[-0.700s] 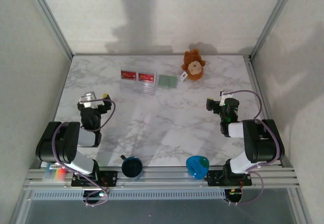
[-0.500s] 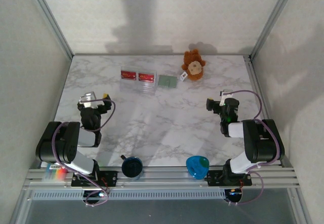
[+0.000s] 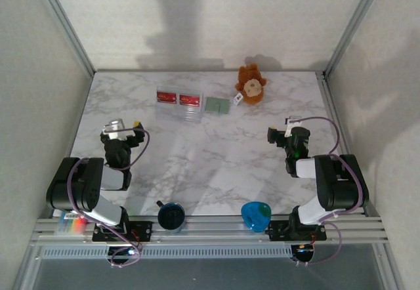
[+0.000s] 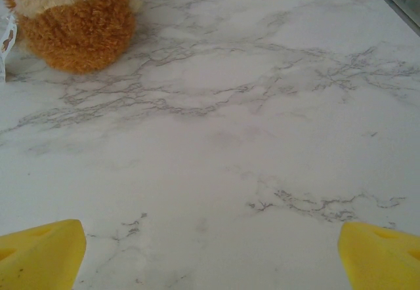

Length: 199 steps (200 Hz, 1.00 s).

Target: Put the credit cards into the card holder

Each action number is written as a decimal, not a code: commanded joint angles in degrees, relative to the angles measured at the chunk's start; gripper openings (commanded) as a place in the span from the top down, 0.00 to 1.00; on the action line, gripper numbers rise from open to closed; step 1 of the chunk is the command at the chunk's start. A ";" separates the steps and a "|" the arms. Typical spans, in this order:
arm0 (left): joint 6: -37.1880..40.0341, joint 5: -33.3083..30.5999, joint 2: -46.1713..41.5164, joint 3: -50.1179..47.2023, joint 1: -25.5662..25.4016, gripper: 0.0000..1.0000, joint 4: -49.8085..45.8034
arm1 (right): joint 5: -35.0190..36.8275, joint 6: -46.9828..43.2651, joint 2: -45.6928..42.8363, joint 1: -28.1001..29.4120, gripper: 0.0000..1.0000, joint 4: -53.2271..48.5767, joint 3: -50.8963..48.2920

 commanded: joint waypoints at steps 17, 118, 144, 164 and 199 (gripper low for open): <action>-0.99 0.67 -0.03 1.06 0.50 0.01 -0.01 | 1.38 0.69 0.04 -0.22 0.01 0.43 1.16; -0.76 10.01 -19.16 8.63 -1.33 0.01 -27.20 | -3.34 2.93 -17.31 0.04 0.01 -20.58 5.74; -14.04 8.31 -25.65 16.70 -1.69 0.01 -44.20 | -2.02 11.63 -29.03 0.09 0.01 -33.11 8.22; -19.60 6.59 -25.52 22.02 -1.78 0.01 -54.76 | 1.74 27.93 -31.22 0.05 0.01 -46.58 13.63; -31.68 -2.21 -19.47 30.12 -1.08 0.00 -74.95 | -12.51 30.43 -21.69 4.17 0.01 -57.17 24.26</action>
